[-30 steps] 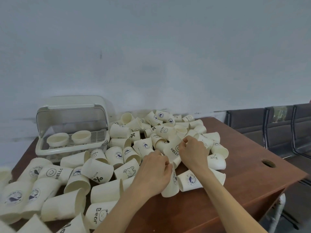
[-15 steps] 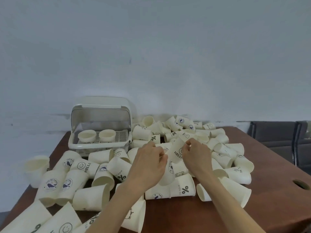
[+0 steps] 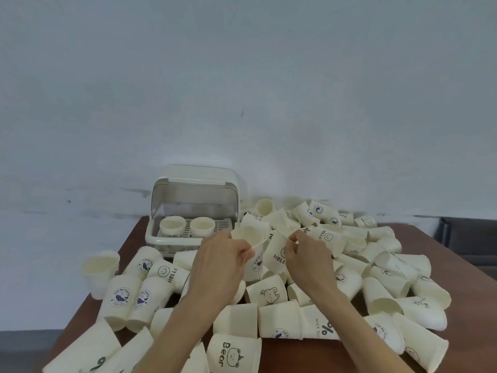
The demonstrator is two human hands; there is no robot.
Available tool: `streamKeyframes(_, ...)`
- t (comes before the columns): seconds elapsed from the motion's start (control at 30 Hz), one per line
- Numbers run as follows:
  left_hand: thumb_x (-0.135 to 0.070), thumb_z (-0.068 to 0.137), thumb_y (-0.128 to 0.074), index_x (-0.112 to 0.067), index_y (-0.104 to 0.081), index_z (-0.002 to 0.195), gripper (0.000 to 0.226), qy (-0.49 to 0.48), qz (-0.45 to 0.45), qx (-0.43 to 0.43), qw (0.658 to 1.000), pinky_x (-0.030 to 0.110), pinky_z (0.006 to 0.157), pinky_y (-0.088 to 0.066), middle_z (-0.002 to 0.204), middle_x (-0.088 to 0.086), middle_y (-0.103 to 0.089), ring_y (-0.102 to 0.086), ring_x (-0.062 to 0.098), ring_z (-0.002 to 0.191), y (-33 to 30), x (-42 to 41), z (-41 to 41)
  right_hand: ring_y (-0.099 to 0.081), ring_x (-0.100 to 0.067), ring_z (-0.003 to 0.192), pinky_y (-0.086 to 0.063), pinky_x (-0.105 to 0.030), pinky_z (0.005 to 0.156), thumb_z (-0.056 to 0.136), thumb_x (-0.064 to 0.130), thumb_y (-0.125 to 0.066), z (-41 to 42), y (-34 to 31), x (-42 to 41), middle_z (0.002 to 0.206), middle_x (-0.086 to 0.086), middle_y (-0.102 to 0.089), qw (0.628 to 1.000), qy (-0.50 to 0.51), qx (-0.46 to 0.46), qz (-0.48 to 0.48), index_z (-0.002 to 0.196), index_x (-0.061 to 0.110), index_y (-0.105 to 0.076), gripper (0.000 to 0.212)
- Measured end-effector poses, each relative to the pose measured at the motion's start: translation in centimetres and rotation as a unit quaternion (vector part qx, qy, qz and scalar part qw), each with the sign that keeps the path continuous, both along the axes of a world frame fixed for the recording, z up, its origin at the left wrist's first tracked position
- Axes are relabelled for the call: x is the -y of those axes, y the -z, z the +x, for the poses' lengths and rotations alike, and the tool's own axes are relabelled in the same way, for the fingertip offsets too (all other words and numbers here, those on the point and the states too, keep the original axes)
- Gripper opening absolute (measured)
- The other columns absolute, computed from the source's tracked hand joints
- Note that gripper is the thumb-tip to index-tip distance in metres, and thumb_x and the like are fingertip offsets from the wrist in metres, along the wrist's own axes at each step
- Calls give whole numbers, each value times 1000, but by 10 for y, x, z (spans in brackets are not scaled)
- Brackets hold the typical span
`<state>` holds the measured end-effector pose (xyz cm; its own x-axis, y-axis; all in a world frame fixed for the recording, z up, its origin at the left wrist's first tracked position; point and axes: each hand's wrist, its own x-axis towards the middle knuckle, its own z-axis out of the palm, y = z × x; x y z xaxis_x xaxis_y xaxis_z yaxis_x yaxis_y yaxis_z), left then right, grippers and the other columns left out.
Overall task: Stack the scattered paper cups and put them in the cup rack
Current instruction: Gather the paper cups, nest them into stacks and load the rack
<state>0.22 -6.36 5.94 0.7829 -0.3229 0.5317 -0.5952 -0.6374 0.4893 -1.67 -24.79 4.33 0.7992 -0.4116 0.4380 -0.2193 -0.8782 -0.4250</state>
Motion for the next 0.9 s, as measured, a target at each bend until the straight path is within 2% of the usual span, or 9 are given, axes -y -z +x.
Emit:
streamKeyframes(0.1, -42, 95, -52, -27, -72, 89, 26, -54, -12, -1, 998, 34, 64, -45, 70, -5, -56, -55, 17, 73, 0, -18, 9, -62, -22, 78, -50, -38, 73, 95, 24, -44, 7, 0, -11, 78, 2, -69, 999, -31, 14, 2, 94, 21, -60, 17)
streamKeyframes(0.17, -42, 95, -52, -25, -71, 86, 27, -72, -16, 0, 997, 35, 63, -47, 69, -4, -61, -57, 17, 70, 1, -28, 15, -62, -20, 76, -49, -37, 72, 96, 25, -44, 13, 1, -19, 75, 3, -68, 999, -47, 23, -2, 94, 22, -60, 16)
streamKeyframes(0.33, -38, 96, -52, -25, -71, 91, 24, -104, -18, 1, 994, 35, 64, -45, 76, -5, -57, -55, 19, 74, 4, -48, 28, -58, -18, 78, -44, -34, 71, 97, 26, -43, 27, 3, -39, 79, 3, -67, 996, -89, 23, -22, 97, 22, -61, 19)
streamKeyframes(0.5, -38, 96, -51, -23, -66, 85, 24, -139, -30, -23, 990, 36, 64, -47, 74, -7, -55, -54, 18, 71, 15, -65, 39, -56, -18, 80, -46, -33, 74, 99, 28, -41, 44, 10, -57, 85, 1, -60, 993, -116, 16, -33, 101, 20, -63, 24)
streamKeyframes(0.63, -35, 95, -52, -20, -66, 84, 24, -154, -37, -33, 987, 34, 63, -44, 71, -5, -53, -54, 19, 69, 20, -75, 44, -58, -18, 78, -47, -38, 81, 99, 30, -40, 62, 20, -68, 83, 3, -61, 992, -124, 13, -27, 100, 21, -64, 25)
streamKeyframes(0.77, -35, 95, -54, -21, -68, 85, 22, -154, -46, -29, 987, 34, 63, -43, 71, -7, -53, -53, 18, 70, 25, -79, 49, -59, -18, 80, -49, -36, 74, 98, 28, -40, 85, 18, -75, 85, 1, -63, 991, -135, 11, -26, 102, 19, -64, 25)
streamKeyframes(0.9, -36, 95, -52, -23, -68, 87, 22, -150, -53, -31, 987, 30, 62, -42, 71, -9, -52, -52, 14, 69, 28, -81, 54, -59, -20, 82, -49, -37, 76, 97, 24, -42, 120, 8, -81, 87, -2, -65, 990, -137, 20, -22, 103, 17, -65, 25)
